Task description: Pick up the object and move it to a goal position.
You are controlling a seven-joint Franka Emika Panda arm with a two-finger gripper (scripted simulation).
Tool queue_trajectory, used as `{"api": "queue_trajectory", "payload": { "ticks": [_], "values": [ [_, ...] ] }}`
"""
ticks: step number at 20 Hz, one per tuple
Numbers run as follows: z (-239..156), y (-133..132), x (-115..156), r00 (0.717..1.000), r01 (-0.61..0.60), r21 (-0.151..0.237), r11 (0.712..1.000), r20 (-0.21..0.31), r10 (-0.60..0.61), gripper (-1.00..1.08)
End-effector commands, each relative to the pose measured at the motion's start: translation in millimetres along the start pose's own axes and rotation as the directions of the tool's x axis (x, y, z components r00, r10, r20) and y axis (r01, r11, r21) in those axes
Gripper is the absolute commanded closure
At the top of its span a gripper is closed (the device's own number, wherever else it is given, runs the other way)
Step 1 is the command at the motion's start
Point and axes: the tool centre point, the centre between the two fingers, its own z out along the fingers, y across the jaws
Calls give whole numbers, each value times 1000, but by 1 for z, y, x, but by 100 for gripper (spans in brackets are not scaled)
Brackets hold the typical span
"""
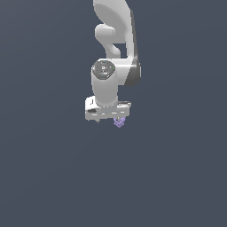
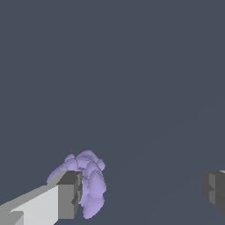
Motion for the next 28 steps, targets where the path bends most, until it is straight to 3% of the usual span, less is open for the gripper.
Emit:
{"api": "queue_trajectory", "payload": {
  "ticks": [1,7,14,21,28],
  "values": [
    [2,-3,-2,998,65,-2,998,-2,-65,-92],
    [8,-11,-8,970,241,-8,970,-8,-241,-92],
    [14,-21,-15,899,439,-17,899,-12,-439,-92],
    [19,-31,-23,786,617,-28,786,-14,-618,-92],
    [25,-41,-31,638,769,-40,638,-13,-770,-92]
  ]
}}
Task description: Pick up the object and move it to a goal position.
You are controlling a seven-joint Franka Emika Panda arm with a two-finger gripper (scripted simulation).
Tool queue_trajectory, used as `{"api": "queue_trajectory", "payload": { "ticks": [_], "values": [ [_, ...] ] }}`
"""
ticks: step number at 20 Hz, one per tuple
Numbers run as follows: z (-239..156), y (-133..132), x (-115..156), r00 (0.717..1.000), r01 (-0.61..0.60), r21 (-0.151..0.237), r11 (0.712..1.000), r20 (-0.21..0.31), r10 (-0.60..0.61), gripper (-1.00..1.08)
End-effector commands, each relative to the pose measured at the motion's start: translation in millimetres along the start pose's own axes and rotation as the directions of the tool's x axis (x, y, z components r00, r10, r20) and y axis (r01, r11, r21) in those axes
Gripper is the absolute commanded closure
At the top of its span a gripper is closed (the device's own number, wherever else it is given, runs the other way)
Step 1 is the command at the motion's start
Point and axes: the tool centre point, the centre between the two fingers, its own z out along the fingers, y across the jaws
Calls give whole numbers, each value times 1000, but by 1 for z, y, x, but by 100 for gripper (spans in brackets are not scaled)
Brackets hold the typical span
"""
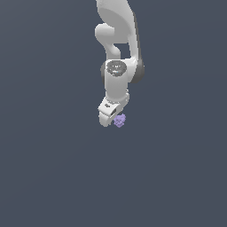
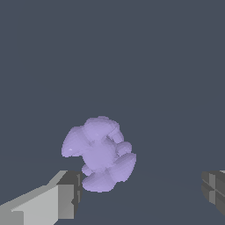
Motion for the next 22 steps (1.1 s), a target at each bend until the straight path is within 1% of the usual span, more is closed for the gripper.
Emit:
{"api": "queue_trajectory", "payload": {
  "ticks": [1,5,12,17,22],
  "values": [
    [2,-5,1,997,78,-4,997,-2,-78,-92],
    [4,-13,2,980,199,-10,980,-4,-199,-92],
    [8,-25,4,925,379,-20,925,-5,-379,-92],
    [10,-31,5,887,461,-25,887,-4,-461,-92],
    [11,-34,5,863,505,-28,863,-3,-505,-92]
  ]
}}
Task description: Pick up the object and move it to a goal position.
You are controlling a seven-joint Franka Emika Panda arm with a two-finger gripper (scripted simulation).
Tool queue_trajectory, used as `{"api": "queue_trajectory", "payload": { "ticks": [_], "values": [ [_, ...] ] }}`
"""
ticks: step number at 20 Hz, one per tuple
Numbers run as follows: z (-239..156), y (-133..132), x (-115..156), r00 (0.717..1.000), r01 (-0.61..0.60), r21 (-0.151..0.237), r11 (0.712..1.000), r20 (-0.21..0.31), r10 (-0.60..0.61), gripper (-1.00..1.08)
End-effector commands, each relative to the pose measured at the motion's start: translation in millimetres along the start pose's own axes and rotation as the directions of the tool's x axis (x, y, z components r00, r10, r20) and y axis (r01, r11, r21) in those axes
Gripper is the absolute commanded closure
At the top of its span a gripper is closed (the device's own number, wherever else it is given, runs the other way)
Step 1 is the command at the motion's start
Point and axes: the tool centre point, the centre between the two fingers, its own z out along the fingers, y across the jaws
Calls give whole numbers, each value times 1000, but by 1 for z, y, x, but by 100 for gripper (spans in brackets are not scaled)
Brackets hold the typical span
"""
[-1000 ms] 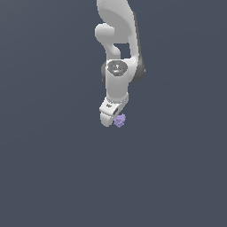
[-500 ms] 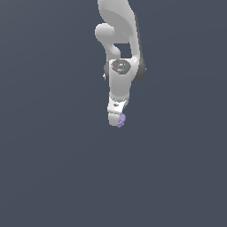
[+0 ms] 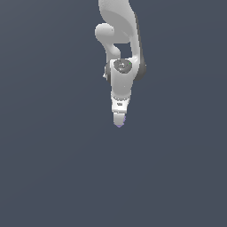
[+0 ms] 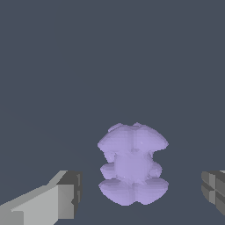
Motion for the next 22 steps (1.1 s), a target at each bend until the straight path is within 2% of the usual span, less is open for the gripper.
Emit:
{"api": "queue_trajectory", "payload": {
  "ticks": [1,9,22],
  "values": [
    [0,-1,1,1000,20,-1,1000,0,-20,-92],
    [6,-1,1,1000,23,-1,1000,0,-23,-92],
    [50,-2,1,1000,28,-1,1000,-1,-28,-92]
  ]
}}
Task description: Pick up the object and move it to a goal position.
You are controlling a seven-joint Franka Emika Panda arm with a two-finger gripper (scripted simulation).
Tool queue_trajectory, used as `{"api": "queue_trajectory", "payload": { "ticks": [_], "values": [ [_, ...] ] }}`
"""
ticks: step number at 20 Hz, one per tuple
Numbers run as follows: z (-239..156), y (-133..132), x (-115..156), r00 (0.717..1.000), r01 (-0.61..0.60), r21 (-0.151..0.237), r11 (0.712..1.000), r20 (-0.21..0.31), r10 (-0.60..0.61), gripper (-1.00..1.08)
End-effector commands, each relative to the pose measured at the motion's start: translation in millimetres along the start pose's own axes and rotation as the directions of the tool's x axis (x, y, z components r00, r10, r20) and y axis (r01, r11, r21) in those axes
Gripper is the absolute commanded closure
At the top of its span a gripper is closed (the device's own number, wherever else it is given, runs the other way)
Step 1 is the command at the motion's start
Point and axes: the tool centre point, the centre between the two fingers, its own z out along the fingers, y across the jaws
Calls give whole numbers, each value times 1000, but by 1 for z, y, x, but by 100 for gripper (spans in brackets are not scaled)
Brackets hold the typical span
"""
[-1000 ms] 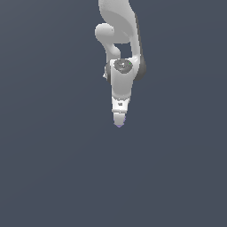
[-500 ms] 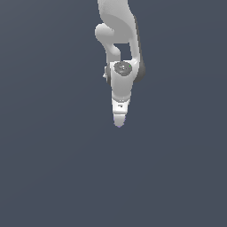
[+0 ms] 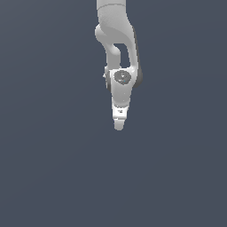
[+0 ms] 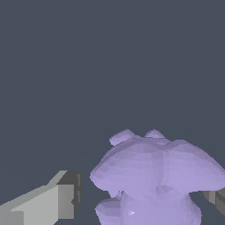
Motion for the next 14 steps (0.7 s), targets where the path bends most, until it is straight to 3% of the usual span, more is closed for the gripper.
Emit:
{"api": "queue_trajectory", "payload": {
  "ticks": [1,2,14],
  "values": [
    [3,1,0,1000,0,-1,1000,0,0,-92],
    [3,1,0,1000,0,-1,1000,0,0,108],
    [1,1,1,1000,1,-3,1000,0,-1,108]
  ]
}}
